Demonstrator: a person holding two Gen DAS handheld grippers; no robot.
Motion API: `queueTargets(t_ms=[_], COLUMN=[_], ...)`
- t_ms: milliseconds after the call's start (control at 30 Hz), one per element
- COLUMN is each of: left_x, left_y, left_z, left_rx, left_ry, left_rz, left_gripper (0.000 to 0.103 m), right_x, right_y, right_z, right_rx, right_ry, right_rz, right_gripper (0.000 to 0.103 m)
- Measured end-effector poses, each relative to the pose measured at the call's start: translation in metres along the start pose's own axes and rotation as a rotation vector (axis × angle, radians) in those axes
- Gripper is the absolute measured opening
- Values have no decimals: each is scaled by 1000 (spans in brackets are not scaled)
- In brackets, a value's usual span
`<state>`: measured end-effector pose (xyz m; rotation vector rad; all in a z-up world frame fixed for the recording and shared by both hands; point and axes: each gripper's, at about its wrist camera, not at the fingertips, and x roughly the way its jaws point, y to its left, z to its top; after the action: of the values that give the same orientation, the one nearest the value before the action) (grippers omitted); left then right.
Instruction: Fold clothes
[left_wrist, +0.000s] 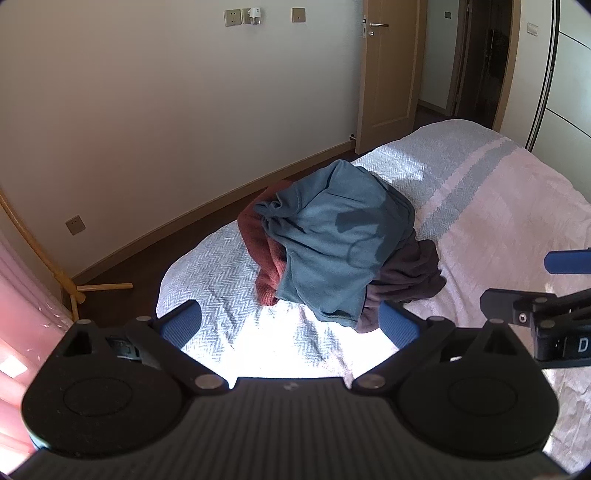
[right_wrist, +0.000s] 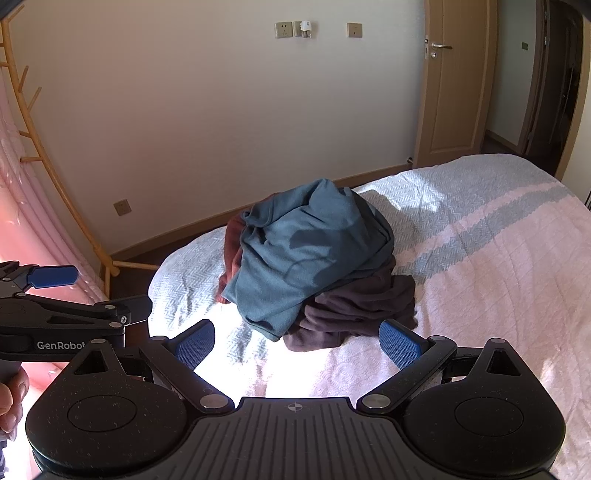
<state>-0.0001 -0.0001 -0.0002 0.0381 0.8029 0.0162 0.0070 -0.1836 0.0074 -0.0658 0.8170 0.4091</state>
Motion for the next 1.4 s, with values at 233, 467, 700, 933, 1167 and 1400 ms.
queueTargets(t_ms=[233, 467, 700, 933, 1167, 1400], left_x=[1, 2, 0, 1, 2, 1], left_y=[-1, 0, -1, -2, -5, -8], left_z=[-1, -2, -1, 0, -1, -1], left_rx=[-7, -11, -4, 2, 7, 12], left_ry=[3, 5, 7, 10, 8, 7], left_rz=[-13, -16, -10, -10, -8, -6], left_gripper=[100, 100, 100, 100, 100, 100], right_x=[0, 4, 1, 1, 0, -1], right_y=[-1, -3, -7, -7, -9, -10], right_z=[-3, -4, -6, -7, -6, -5], right_rx=[1, 5, 8, 9, 9, 12], right_ry=[-7, -5, -4, -3, -1, -2], right_rz=[-4, -2, 2, 3, 4, 7], right_gripper=[98, 98, 98, 98, 98, 98])
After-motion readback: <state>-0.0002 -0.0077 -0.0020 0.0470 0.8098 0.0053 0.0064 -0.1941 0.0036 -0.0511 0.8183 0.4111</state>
